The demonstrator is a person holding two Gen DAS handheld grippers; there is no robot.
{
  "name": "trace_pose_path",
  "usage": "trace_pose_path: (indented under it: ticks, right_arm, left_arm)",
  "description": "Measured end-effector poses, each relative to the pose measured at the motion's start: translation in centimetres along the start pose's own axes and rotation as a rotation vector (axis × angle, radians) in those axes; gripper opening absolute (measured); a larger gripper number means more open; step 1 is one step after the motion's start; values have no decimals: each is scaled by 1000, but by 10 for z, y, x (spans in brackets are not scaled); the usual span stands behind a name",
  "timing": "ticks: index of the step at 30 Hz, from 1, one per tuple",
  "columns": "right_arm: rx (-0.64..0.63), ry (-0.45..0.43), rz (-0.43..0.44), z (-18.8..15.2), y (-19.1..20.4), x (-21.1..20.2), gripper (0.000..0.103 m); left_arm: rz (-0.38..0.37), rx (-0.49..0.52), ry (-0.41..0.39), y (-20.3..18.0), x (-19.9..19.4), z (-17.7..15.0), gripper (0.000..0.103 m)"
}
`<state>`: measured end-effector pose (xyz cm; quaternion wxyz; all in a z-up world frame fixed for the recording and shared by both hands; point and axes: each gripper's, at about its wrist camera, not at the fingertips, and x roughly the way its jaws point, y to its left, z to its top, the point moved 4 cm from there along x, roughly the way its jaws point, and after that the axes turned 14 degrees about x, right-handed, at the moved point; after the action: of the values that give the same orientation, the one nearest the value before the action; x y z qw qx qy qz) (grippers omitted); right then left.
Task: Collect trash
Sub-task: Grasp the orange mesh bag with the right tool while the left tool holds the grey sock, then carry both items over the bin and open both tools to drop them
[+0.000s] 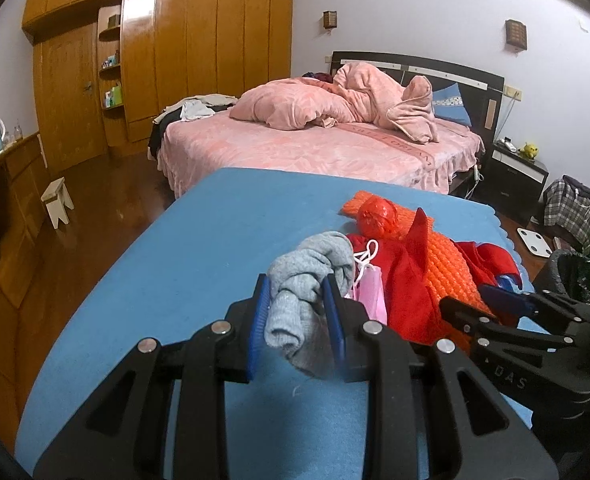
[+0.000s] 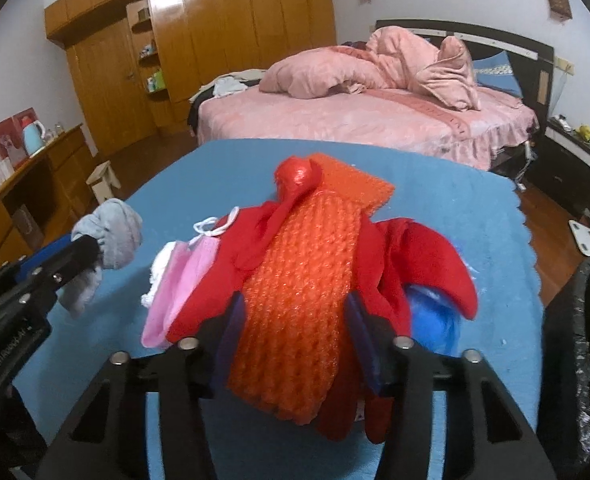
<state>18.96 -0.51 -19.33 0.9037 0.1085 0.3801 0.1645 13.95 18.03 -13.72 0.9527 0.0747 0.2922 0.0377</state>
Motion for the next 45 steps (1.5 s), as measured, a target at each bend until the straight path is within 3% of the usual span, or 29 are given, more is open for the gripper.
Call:
trace_pose_path:
  ticks: [7, 13, 23, 28, 35, 45]
  right_arm:
    - [-1, -11, 59, 6, -1, -15, 26]
    - [8, -49, 104, 14, -3, -39, 19]
    - [22, -58, 119, 15, -15, -50, 18]
    - [58, -65, 208, 25, -10, -65, 16]
    - [64, -104, 260, 38, -6, -82, 15]
    - [71, -186, 223, 52, -24, -117, 15]
  left_arm:
    - [-1, 5, -9, -2, -6, 4, 27]
    - [-6, 12, -29, -5, -16, 9, 27]
    - [-33, 21, -33, -17, -23, 9, 27]
    - [-34, 23, -38, -19, -26, 11, 27]
    - [-15, 22, -70, -15, -38, 21, 27]
    - [-52, 37, -107, -34, -53, 36, 27]
